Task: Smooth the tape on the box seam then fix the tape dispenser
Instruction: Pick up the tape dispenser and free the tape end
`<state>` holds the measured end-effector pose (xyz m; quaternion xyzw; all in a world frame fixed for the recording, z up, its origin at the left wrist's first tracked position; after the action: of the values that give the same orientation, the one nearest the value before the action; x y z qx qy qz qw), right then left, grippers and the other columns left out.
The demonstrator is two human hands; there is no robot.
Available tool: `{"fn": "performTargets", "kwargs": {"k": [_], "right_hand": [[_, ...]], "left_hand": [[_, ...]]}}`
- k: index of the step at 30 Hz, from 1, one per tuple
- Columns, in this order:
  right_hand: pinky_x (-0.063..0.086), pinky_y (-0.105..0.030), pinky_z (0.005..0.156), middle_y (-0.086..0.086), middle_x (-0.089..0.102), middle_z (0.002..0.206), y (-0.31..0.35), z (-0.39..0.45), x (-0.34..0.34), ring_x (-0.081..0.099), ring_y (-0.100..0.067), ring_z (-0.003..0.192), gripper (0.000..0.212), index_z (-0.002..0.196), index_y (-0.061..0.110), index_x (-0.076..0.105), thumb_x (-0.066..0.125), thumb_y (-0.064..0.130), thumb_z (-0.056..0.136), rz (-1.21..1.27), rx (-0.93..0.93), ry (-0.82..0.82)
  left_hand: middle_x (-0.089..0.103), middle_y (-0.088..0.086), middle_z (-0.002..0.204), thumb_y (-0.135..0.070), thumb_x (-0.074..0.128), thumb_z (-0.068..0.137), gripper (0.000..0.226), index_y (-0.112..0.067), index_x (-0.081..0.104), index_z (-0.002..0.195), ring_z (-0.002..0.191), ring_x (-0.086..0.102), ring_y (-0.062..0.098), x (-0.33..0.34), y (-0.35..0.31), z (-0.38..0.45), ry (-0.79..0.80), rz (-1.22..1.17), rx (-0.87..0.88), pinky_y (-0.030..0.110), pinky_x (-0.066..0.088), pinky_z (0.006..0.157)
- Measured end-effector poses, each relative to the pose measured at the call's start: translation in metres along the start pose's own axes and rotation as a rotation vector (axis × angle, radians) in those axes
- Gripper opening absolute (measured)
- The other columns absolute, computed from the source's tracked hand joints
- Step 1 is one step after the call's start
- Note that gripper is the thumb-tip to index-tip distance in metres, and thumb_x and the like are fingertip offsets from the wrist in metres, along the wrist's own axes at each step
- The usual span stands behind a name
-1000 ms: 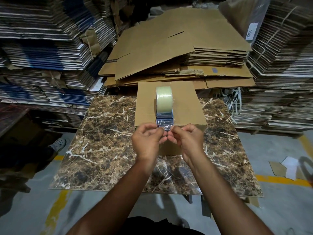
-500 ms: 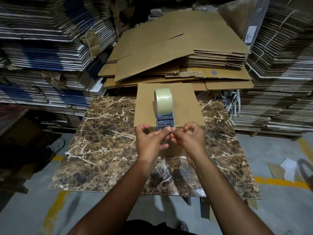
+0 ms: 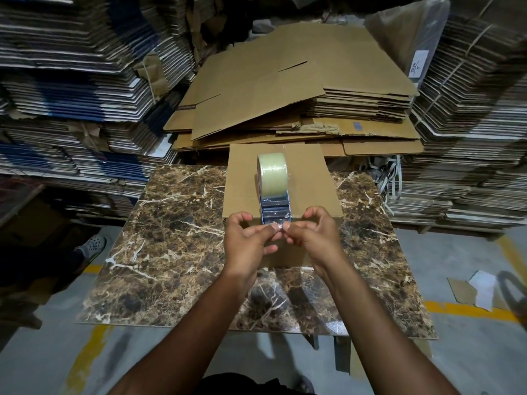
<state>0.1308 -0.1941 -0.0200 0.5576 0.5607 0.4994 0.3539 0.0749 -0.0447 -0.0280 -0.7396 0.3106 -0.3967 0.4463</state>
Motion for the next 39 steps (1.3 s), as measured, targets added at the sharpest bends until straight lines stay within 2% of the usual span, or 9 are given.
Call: {"fn": "performTargets", "kwargs": {"k": [6,12,16,20,24,27,30,35,39], "right_hand": [[0.058,-0.025,0.06,-0.009,0.07,0.07,-0.002,0.002,-0.006,0.067,-0.017,0.061,0.031,0.098,0.014,0.045,0.06,-0.012,0.092,-0.036,-0.005,0.008],[0.053,-0.029,0.053,-0.008,0.072,0.074,0.014,0.0,-0.022,0.065,-0.017,0.059,0.008,0.104,0.015,0.057,0.053,0.008,0.102,-0.259,-0.054,-0.029],[0.06,-0.042,0.072,-0.005,0.073,0.086,0.048,0.008,-0.026,0.068,-0.019,0.075,0.013,0.098,0.02,0.063,0.052,0.022,0.103,-0.412,-0.205,-0.128],[0.057,-0.051,0.094,-0.003,0.067,0.121,0.057,0.032,0.009,0.067,-0.021,0.101,0.034,0.13,0.032,0.052,0.039,0.049,0.104,-0.526,-0.165,0.079],[0.054,-0.048,0.099,-0.002,0.062,0.134,0.06,0.036,0.031,0.064,-0.023,0.113,0.042,0.143,0.041,0.045,0.036,0.053,0.104,-0.572,-0.171,0.211],[0.053,-0.05,0.102,0.002,0.064,0.136,0.061,0.034,0.028,0.064,-0.021,0.117,0.045,0.138,0.045,0.05,0.041,0.057,0.096,-0.543,-0.191,0.239],[0.054,-0.053,0.1,0.006,0.068,0.129,0.051,0.03,0.027,0.067,-0.019,0.114,0.039,0.129,0.049,0.056,0.044,0.055,0.092,-0.498,-0.18,0.268],[0.057,-0.054,0.095,0.0,0.074,0.109,0.033,0.024,0.059,0.072,-0.02,0.1,0.027,0.126,0.033,0.06,0.056,0.03,0.099,-0.383,-0.116,0.342],[0.057,-0.052,0.093,-0.003,0.073,0.111,0.024,0.017,0.106,0.071,-0.022,0.101,0.033,0.122,0.032,0.058,0.061,0.039,0.09,-0.398,-0.125,0.377]], "left_hand": [[0.077,0.019,0.1,0.002,0.06,0.096,0.03,-0.013,0.042,0.115,0.084,0.078,0.025,-0.004,0.005,0.002,0.04,0.065,-0.012,0.027,0.06,0.055],[0.077,0.014,0.092,-0.001,0.044,0.102,0.022,-0.019,0.046,0.115,0.068,0.073,0.021,-0.03,-0.012,0.003,-0.015,0.178,0.042,0.029,0.056,0.052],[0.072,0.014,0.102,-0.004,0.049,0.1,0.021,-0.018,0.055,0.114,0.084,0.069,0.02,-0.036,-0.042,0.01,-0.081,0.283,0.143,0.035,0.059,0.075],[0.071,0.005,0.107,-0.015,0.056,0.098,0.025,-0.021,0.063,0.121,0.1,0.068,0.02,-0.007,-0.054,0.032,0.004,0.415,0.128,0.046,0.055,0.099],[0.071,0.001,0.119,-0.028,0.053,0.097,0.033,-0.026,0.064,0.128,0.106,0.07,0.017,0.018,-0.054,0.036,0.07,0.467,0.132,0.037,0.058,0.093],[0.072,0.009,0.114,-0.015,0.046,0.104,0.03,-0.013,0.065,0.127,0.096,0.07,0.015,0.016,-0.053,0.028,0.028,0.335,0.125,0.018,0.056,0.07],[0.075,0.012,0.111,-0.013,0.05,0.102,0.026,-0.014,0.071,0.117,0.101,0.071,0.022,0.003,-0.049,0.02,-0.027,0.263,0.13,0.024,0.056,0.074],[0.078,0.01,0.1,-0.012,0.055,0.099,0.02,-0.015,0.075,0.102,0.09,0.073,0.018,-0.027,-0.056,0.0,-0.156,0.186,0.152,0.025,0.059,0.067],[0.078,0.01,0.1,-0.016,0.059,0.097,0.019,-0.015,0.076,0.104,0.094,0.075,0.022,-0.067,-0.076,-0.001,-0.211,0.206,0.216,0.033,0.059,0.073]]}}
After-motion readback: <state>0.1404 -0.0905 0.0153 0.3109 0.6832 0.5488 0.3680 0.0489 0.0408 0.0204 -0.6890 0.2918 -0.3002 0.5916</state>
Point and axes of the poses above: each hand's wrist, its own z-axis towards the middle knuckle, its own x-axis out of the palm, y = z × x, the point moved 8 cm from there along z, towards the middle knuckle
